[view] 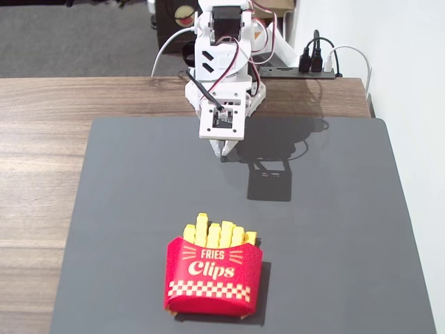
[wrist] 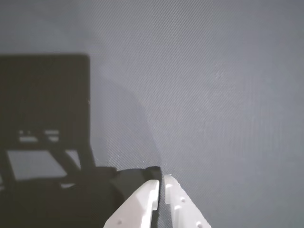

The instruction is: Grab a fry

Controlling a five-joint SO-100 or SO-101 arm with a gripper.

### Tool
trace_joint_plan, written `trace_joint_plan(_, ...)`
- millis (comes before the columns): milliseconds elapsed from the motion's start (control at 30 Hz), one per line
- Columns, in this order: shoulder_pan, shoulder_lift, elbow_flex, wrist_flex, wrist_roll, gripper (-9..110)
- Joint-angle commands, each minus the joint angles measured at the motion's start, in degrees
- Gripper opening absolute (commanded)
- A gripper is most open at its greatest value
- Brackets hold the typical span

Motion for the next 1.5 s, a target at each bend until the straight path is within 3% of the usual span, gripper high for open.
trace_joint_plan(0,0.18,-5.98,-5.27,-0.79,0.62,1)
trace_joint_plan(333,3.69,-24.61,-19.86,-0.79,0.18,1)
trace_joint_plan(667,7.12,-41.13,-26.81,-10.02,-2.2,1)
trace_joint_plan(900,8.79,-53.79,-33.31,-16.61,-4.39,13)
trace_joint_plan(1467,10.99,-74.36,-47.11,-23.64,-7.47,22)
